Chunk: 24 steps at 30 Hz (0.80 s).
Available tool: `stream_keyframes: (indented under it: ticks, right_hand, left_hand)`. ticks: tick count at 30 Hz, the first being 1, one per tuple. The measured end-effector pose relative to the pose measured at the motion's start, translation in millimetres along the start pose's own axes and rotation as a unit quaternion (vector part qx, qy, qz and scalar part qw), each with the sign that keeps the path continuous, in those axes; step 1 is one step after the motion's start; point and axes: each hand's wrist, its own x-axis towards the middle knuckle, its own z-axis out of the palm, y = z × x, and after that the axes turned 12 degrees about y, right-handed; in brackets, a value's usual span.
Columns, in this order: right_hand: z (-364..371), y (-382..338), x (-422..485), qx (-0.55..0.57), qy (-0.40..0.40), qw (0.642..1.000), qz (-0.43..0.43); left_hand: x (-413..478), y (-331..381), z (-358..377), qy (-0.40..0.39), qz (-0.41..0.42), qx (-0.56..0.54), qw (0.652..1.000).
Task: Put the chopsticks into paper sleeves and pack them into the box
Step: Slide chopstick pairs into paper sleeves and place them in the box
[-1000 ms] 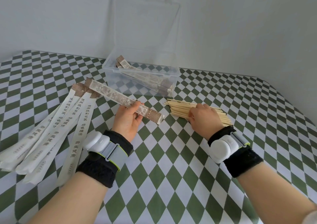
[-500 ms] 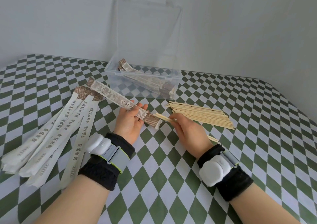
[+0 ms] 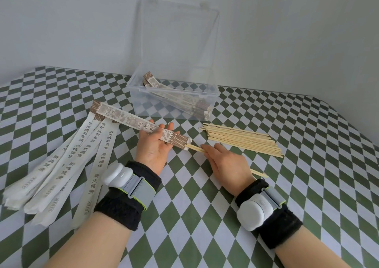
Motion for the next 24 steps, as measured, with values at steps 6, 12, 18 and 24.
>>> stream_keyframes:
  ticks: [6, 12, 18, 24]
  right_hand:
    - [-3.1, -0.6, 0.0, -0.007, -0.016, 1.0, 0.013]
    - [-3.9, -1.7, 0.7, -0.007, -0.03, 0.999, 0.019]
    - [-2.9, -1.4, 1.3, 0.011, -0.033, 0.999, 0.024]
    - [-0.1, 0.3, 0.8, 0.017, -0.026, 0.999, 0.018]
  left_hand:
    - [0.5, 0.6, -1.5, 0.0, -0.003, -0.014, 1.0]
    - [0.8, 1.0, -1.0, -0.005, -0.004, -0.009, 1.0]
    - [1.7, 0.9, -2.0, -0.015, -0.008, -0.012, 1.0]
    - [-2.9, -1.3, 1.7, -0.06, -0.04, 0.037, 0.997]
